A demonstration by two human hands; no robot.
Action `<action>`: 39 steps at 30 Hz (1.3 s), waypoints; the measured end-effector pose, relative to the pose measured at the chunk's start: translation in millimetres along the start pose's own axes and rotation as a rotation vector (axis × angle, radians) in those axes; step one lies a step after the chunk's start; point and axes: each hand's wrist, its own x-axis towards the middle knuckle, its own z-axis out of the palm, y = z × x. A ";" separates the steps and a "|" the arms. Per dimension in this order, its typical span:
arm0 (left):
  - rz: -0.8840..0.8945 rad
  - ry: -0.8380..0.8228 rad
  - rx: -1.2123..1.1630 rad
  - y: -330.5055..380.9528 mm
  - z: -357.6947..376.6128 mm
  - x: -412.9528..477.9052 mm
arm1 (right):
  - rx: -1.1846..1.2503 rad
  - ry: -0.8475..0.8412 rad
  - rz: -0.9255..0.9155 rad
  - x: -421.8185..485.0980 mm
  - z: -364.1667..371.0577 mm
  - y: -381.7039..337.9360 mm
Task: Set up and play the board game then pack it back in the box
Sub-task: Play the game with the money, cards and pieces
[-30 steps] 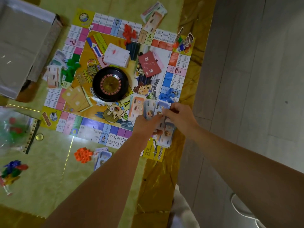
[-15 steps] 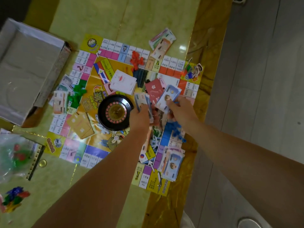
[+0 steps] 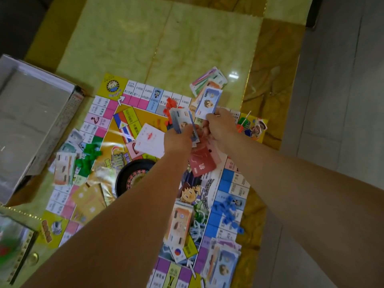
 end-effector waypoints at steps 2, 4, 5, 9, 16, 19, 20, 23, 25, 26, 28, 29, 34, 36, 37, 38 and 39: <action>0.013 -0.014 -0.034 4.2 3.5 8.6 | 0.013 0.029 -0.014 11.8 1.3 -7.7; 0.005 -0.016 -0.073 8.2 4.8 14.5 | 0.035 0.063 -0.020 18.7 2.3 -13.2; 0.006 -0.014 -0.081 9.6 5.2 16.7 | 0.028 0.105 -0.028 18.8 2.7 -14.8; 0.016 0.006 -0.049 8.8 4.2 16.4 | -0.045 0.204 -0.153 -3.5 -0.4 -9.1; 0.063 -0.077 -0.009 3.6 -15.1 7.3 | -0.074 -0.117 -0.208 -27.7 7.6 4.6; 0.060 -0.095 -0.069 1.1 -21.9 0.7 | -0.034 -0.072 -0.232 -30.7 9.3 2.9; 0.053 -0.080 -0.093 0.0 -27.7 -1.6 | -0.025 -0.089 -0.227 -35.1 12.7 2.8; 0.092 -0.046 -0.097 -3.1 -43.0 -6.7 | -0.055 -0.163 -0.202 -46.2 23.7 5.2; 0.098 -0.010 -0.087 -7.2 -57.3 -9.2 | -0.118 -0.187 -0.203 -54.8 34.5 7.6; 0.093 0.002 -0.083 -9.0 -63.3 -10.2 | -0.136 -0.181 -0.201 -58.3 39.2 8.1; 0.069 0.040 -0.091 -11.8 -79.4 -12.6 | -0.155 -0.176 -0.198 -67.5 50.9 7.5; 0.056 0.062 -0.103 -13.3 -86.9 -13.9 | -0.167 -0.187 -0.191 -71.9 56.3 7.4; 0.081 0.108 -0.165 -19.9 -125.1 -22.9 | -0.305 -0.248 -0.171 -91.5 87.7 14.1; 0.085 0.141 -0.178 -26.8 -143.9 -23.4 | -0.318 -0.231 -0.178 -98.2 104.7 18.4; 0.081 0.164 -0.193 -30.4 -155.6 -23.4 | -0.304 -0.225 -0.167 -102.4 114.4 20.6; 0.074 0.184 -0.221 -33.1 -166.0 -23.7 | -0.285 -0.224 -0.153 -106.3 123.4 21.8; 0.070 0.205 -0.270 -36.3 -177.4 -23.4 | -0.269 -0.233 -0.140 -111.0 133.3 22.6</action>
